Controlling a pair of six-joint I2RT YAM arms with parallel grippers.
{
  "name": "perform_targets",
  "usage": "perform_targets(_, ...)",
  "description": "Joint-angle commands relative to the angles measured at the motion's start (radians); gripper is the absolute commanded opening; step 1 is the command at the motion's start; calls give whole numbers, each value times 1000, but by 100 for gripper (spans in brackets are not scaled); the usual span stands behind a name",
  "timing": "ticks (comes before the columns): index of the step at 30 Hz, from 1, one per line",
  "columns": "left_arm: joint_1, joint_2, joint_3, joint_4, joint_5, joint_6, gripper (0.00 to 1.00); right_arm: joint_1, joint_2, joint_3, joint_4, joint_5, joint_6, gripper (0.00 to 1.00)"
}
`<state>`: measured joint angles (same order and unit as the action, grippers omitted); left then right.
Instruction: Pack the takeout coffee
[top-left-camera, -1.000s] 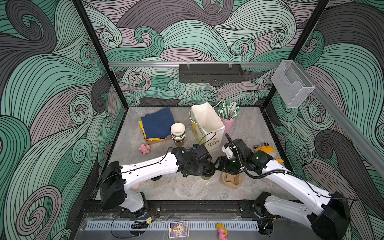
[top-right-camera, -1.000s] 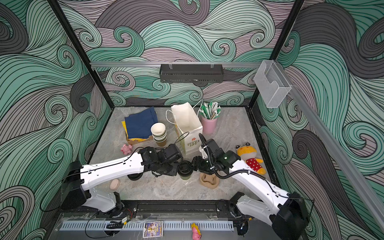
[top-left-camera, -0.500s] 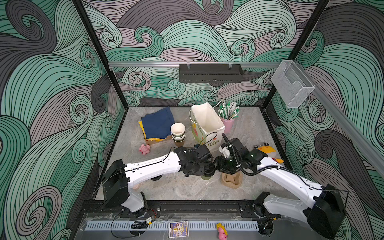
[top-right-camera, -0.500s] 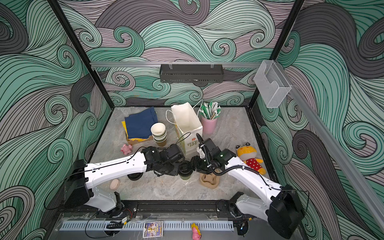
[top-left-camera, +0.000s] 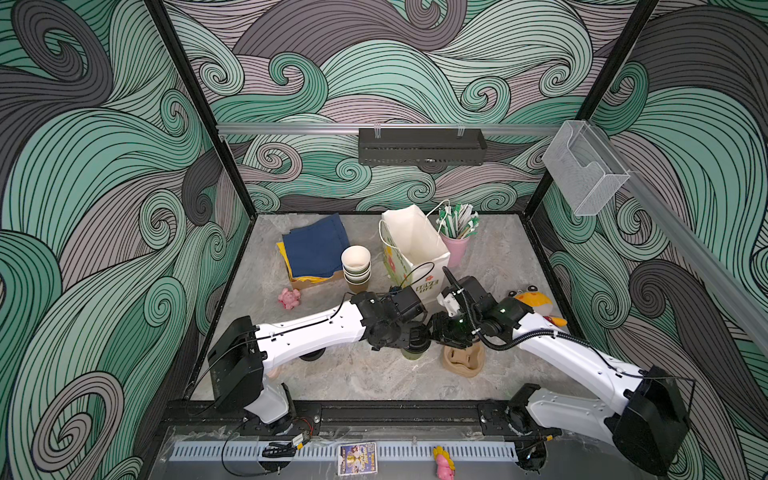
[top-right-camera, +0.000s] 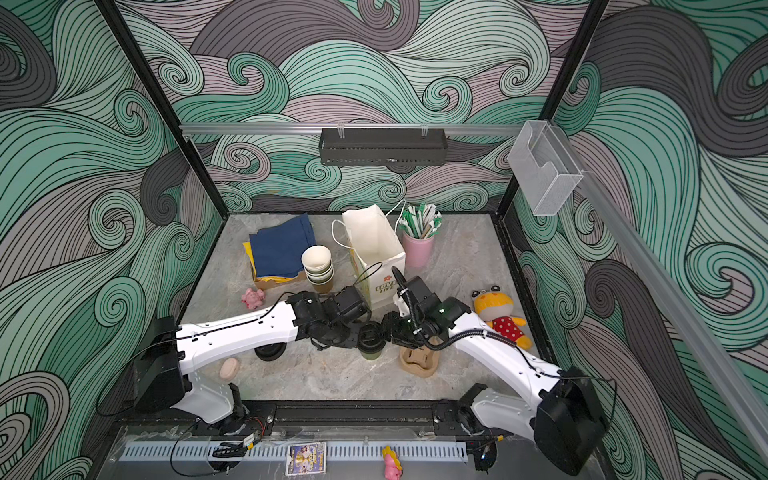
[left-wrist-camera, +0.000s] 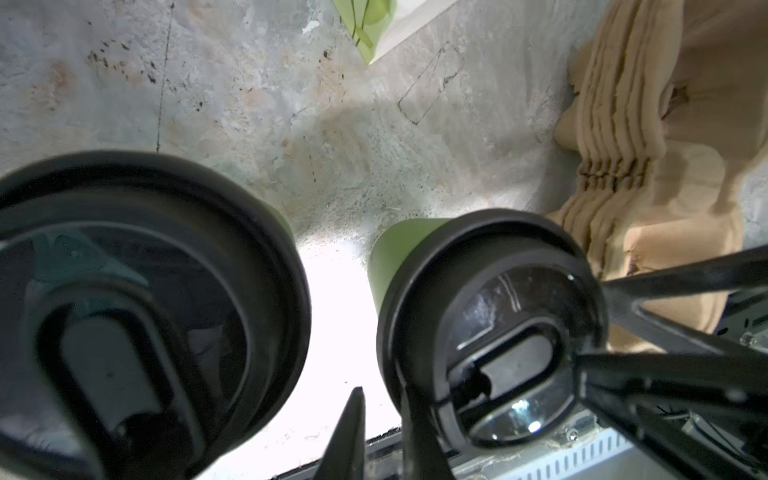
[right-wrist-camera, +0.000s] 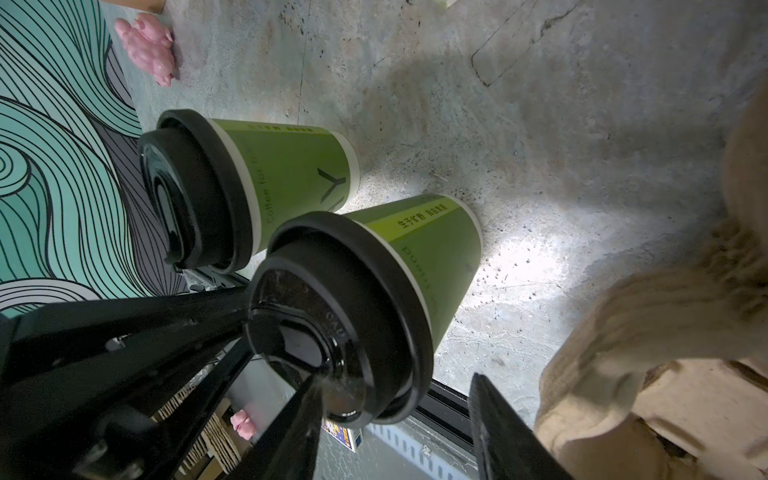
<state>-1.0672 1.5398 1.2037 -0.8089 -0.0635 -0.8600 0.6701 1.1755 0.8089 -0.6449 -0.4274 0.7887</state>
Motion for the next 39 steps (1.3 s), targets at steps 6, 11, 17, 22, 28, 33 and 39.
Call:
perform_targets(6,8,42,18,-18,20,31,15,4,24,13,-18,-4,6,56)
perform_targets(11,7,45,11,-11,41,47,14,4,21,10,-21,-12,10,54)
perform_targets(17,5,44,11,0,77,79,13,4,-34,7,-27,-22,31,56)
perform_targets(22,4,23,8,35,96,93,14,4,-104,-18,-34,-19,57,59)
perform_targets(28,3,13,10,77,119,93,15,4,-152,-76,-44,-24,83,55)
perform_targets(33,4,-4,-6,108,129,92,15,5,-167,-104,-48,-29,94,52)
perform_targets(39,3,-1,-10,108,148,95,13,6,-166,-121,-30,-39,106,47)
